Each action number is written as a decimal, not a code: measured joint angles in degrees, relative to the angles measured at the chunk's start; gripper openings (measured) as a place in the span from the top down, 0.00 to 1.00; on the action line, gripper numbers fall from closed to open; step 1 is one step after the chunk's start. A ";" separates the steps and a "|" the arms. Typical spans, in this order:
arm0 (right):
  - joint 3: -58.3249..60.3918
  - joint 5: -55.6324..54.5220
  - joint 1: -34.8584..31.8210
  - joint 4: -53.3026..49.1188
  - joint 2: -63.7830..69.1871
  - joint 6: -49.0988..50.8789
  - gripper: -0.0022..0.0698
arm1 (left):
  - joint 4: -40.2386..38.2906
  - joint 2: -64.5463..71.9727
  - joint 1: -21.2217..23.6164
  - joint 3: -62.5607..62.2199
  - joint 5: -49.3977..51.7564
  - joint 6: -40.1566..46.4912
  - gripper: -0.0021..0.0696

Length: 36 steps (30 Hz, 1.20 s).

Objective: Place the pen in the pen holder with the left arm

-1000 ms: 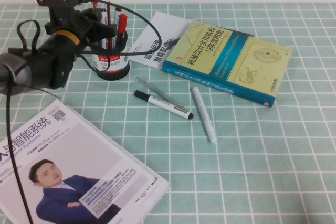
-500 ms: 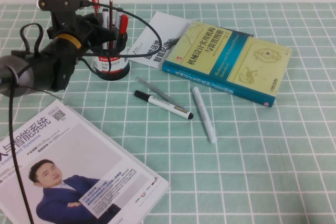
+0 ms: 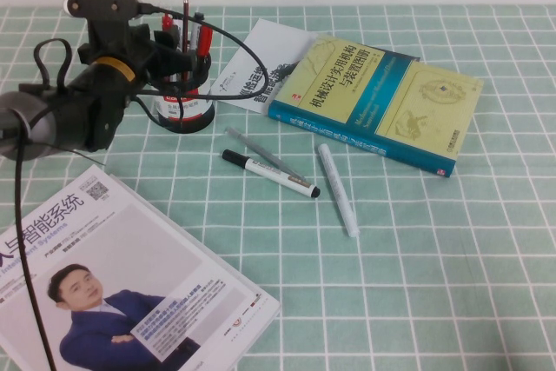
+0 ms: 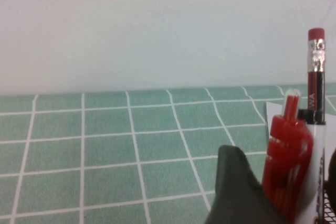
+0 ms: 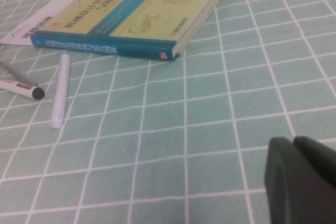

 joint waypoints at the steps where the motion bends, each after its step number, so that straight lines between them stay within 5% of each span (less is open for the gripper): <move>1: 0.00 0.00 0.00 0.00 0.00 0.00 1.00 | 0.00 0.00 0.00 0.00 0.04 0.00 0.52; 8: 0.00 0.00 0.00 0.00 0.00 0.00 1.00 | 2.13 -4.40 0.00 0.00 3.54 0.01 0.51; 13: 0.00 0.00 0.00 0.00 0.00 0.00 1.00 | 11.16 -14.02 -0.11 0.00 15.00 -5.21 0.83; 16: 0.00 0.00 0.00 0.00 0.00 0.00 1.00 | 14.86 -20.51 -0.11 0.26 21.16 -9.53 0.93; 36: 0.00 0.00 0.00 0.00 0.00 0.00 1.00 | 18.95 -75.83 -0.11 48.35 24.40 -18.88 0.97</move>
